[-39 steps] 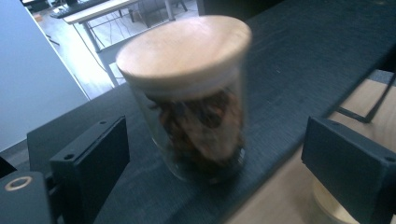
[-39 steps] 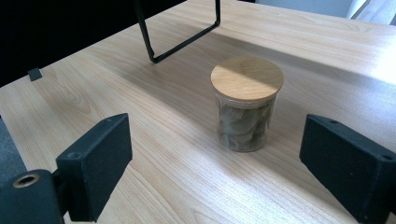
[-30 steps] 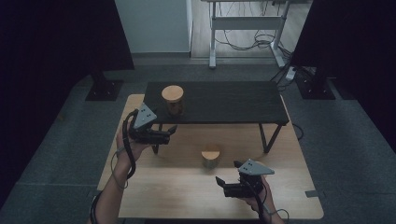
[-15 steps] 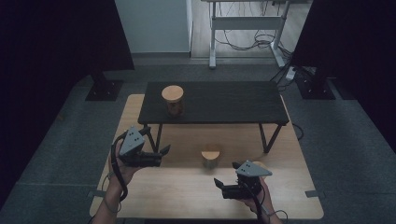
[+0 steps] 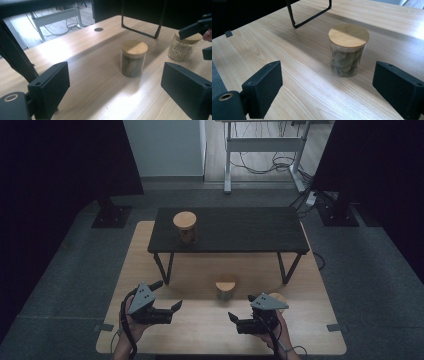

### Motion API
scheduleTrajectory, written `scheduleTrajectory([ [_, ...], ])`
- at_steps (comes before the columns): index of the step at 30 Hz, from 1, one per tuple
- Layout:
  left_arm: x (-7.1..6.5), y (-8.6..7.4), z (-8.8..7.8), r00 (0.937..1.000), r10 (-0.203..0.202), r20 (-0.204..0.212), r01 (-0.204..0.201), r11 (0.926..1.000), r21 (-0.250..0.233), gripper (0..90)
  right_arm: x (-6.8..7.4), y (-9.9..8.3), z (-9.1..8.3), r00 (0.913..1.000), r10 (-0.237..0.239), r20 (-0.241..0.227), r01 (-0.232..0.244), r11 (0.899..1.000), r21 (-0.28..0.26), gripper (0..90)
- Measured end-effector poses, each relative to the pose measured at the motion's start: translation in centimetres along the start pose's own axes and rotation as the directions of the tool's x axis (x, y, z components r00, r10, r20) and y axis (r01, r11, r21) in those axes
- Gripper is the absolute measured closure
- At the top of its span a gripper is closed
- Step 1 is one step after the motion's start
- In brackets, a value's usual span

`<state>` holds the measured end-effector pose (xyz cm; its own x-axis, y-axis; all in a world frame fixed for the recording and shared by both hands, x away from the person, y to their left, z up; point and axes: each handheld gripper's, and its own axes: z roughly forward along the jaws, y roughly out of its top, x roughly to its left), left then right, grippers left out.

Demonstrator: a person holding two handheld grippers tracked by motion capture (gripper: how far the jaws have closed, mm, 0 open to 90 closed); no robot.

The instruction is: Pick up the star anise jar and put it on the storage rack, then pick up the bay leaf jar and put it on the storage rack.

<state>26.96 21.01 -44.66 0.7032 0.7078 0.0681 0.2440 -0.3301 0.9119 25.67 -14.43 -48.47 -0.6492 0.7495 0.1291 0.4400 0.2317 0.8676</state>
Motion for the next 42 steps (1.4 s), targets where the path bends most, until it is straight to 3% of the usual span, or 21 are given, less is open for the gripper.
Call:
scheduleTrajectory([
  [10, -0.1, -3.3, 1.2, 0.9994, -0.034, 0.002, 0.034, 0.9947, 0.097, 8.1, 0.6, -0.6, 0.9, 0.9999, -0.013, -0.005, 0.013, 1.000, 0.022, 8.7],
  [17, 0.6, -3.9, 1.2, 0.9979, -0.064, -0.001, 0.064, 0.9930, 0.099, 8.2, 0.6, -0.8, 1.2, 0.9998, -0.015, -0.009, 0.015, 0.999, 0.033, 8.5],
  [28, 0.3, -4.5, 2.0, 0.9985, -0.054, 0.011, 0.052, 0.9894, 0.136, 8.2, 0.6, -0.8, 1.1, 0.9998, -0.017, -0.007, 0.017, 0.999, 0.033, 8.5],
  [42, 0.4, -5.1, 2.7, 0.9970, -0.063, 0.045, 0.056, 0.9886, 0.139, 8.1, 0.4, -0.7, 0.8, 0.9998, -0.018, 0.010, 0.018, 0.999, 0.026, 8.5],
])
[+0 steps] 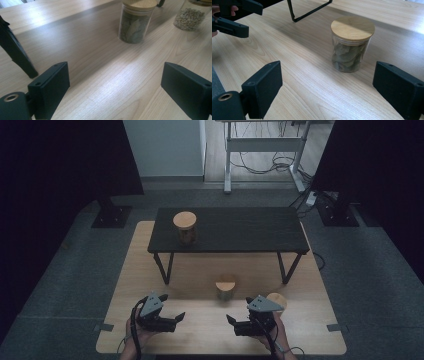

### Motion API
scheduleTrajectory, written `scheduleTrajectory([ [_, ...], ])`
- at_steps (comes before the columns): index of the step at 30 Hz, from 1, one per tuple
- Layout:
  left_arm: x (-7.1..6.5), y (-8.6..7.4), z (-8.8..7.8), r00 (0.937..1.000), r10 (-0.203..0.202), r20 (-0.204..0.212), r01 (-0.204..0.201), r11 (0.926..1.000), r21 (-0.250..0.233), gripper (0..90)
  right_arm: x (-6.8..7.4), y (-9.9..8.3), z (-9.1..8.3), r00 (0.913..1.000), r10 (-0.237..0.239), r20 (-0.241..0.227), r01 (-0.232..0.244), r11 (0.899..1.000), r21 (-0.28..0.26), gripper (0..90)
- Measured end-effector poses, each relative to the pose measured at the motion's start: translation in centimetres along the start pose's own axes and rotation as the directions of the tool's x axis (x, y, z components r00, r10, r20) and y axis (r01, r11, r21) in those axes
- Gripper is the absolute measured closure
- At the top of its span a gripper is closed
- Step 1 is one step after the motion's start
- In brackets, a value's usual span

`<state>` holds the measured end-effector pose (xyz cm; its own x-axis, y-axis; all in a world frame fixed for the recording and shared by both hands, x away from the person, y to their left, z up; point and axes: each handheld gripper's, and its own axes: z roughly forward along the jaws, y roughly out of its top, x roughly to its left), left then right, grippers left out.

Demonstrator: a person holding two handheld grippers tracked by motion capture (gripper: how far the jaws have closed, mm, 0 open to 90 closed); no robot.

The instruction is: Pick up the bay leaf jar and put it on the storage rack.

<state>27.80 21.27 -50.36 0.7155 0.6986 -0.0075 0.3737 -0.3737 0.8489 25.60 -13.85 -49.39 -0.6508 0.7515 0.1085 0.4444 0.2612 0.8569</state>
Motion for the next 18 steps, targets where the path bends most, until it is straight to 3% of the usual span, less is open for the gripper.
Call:
scheduleTrajectory([
  [5, 0.3, -0.2, 0.0, 0.9998, -0.017, 0.012, 0.018, 0.9998, -0.012, 8.1, 0.0, 0.0, 0.0, 0.9999, -0.006, 0.013, 0.006, 1.000, -0.001, 8.6],
  [18, 0.1, -0.3, 0.4, 0.9997, -0.009, 0.023, 0.009, 1.0000, 0.003, 8.1, -0.2, 0.1, 1.1, 0.9992, -0.010, 0.039, 0.010, 1.000, 0.019, 8.6],
])
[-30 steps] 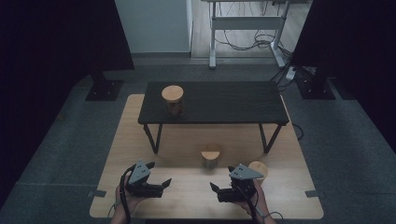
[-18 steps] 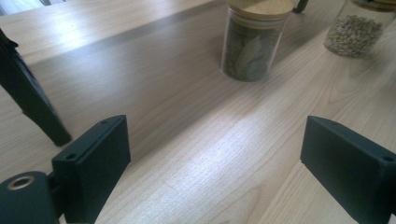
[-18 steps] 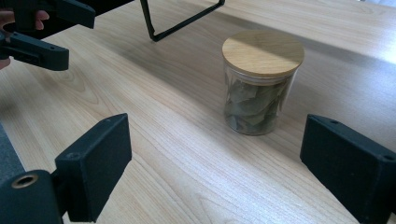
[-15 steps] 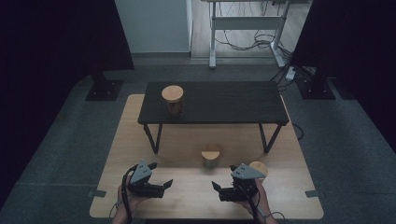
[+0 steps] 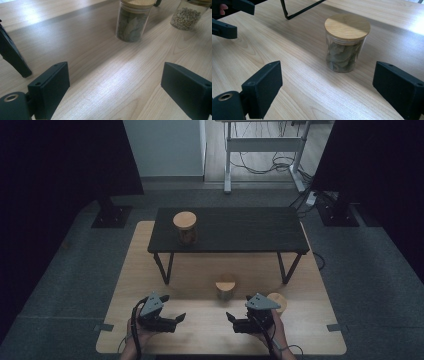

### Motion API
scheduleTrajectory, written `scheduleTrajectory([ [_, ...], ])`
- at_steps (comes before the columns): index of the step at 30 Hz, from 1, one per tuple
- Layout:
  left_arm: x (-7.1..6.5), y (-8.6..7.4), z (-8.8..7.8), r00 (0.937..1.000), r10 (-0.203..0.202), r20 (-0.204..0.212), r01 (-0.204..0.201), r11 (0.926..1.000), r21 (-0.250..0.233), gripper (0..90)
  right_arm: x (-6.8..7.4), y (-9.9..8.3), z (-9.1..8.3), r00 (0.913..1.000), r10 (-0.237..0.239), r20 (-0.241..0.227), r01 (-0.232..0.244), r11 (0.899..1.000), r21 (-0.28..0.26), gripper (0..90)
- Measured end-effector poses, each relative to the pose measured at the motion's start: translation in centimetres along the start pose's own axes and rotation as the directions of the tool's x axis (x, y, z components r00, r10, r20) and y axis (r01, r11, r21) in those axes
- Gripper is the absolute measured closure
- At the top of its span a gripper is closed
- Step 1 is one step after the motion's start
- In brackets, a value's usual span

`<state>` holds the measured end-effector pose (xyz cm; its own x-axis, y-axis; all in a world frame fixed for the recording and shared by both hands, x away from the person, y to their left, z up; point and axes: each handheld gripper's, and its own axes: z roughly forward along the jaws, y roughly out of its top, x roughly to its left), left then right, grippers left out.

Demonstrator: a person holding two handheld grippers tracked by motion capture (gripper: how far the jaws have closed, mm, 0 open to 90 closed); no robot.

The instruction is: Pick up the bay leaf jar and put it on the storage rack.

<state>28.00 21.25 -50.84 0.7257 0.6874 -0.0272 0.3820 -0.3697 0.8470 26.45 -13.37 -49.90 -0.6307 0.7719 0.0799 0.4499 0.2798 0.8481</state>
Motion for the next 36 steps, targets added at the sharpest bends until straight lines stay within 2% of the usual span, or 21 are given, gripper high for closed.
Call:
scheduleTrajectory([
  [23, -0.3, 0.0, 0.2, 0.9997, 0.002, 0.024, -0.003, 0.9999, 0.015, 8.1, -0.7, 1.8, 2.7, 0.9998, -0.002, 0.022, 0.001, 1.000, 0.014, 8.7],
  [36, -0.3, 0.0, 0.1, 0.9998, 0.003, 0.018, -0.003, 0.9999, 0.012, 8.1, -1.6, 2.8, 4.9, 0.9980, 0.011, 0.063, -0.014, 0.999, 0.045, 8.9],
])
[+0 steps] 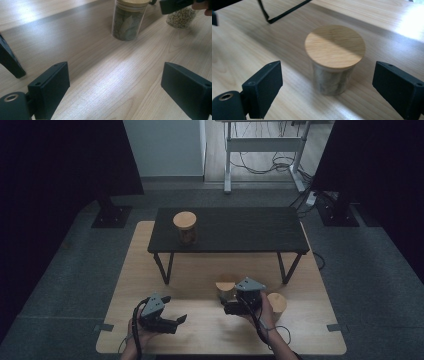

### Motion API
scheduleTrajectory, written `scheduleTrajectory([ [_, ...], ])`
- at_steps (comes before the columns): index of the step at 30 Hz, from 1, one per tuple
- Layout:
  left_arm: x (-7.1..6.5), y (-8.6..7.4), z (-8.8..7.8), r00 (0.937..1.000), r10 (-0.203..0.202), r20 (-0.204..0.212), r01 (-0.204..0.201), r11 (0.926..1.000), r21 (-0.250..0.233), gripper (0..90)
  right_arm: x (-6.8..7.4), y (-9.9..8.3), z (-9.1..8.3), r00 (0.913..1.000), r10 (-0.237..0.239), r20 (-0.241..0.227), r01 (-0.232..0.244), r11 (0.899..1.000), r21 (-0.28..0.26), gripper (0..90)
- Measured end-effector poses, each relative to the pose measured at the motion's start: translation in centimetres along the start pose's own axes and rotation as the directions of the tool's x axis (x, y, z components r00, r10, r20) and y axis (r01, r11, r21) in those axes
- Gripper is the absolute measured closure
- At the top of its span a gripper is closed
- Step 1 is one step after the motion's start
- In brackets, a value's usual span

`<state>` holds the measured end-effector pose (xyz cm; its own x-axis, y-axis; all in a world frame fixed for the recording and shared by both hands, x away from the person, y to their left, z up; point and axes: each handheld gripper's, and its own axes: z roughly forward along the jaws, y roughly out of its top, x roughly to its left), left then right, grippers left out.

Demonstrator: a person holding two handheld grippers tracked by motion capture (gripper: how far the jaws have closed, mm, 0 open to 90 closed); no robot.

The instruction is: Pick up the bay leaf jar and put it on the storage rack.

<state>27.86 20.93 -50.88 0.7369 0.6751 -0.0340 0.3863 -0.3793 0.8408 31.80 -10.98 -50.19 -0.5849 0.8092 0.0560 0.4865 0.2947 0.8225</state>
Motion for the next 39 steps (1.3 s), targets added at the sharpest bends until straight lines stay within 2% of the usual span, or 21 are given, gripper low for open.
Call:
scheduleTrajectory([
  [9, 0.0, 0.0, -0.1, 1.0000, 0.001, -0.002, -0.001, 1.0000, -0.001, 8.1, -0.2, 0.6, 1.5, 0.9998, -0.003, 0.021, 0.003, 1.000, 0.021, 8.8],
  [13, 0.1, -0.1, 0.1, 1.0000, 0.001, -0.003, -0.001, 1.0000, 0.006, 8.1, -0.6, 0.7, 2.5, 0.9995, 0.021, 0.022, -0.022, 0.999, 0.035, 8.7],
  [25, 0.1, -0.2, 0.3, 0.9999, 0.006, -0.009, -0.005, 0.9998, 0.017, 8.1, -1.0, 0.2, 5.1, 0.9987, 0.047, 0.019, -0.048, 0.996, 0.075, 9.5],
  [29, 0.1, -0.3, 0.4, 0.9999, 0.005, -0.009, -0.005, 0.9997, 0.025, 8.1, -1.2, 0.1, 5.6, 0.9984, 0.056, 0.009, -0.057, 0.996, 0.074, 9.4],
  [39, 0.0, -0.3, 0.7, 1.0000, 0.008, -0.005, -0.007, 0.9994, 0.035, 8.1, -1.0, -0.1, 6.3, 0.9986, 0.045, 0.026, -0.047, 0.996, 0.076, 9.4],
])
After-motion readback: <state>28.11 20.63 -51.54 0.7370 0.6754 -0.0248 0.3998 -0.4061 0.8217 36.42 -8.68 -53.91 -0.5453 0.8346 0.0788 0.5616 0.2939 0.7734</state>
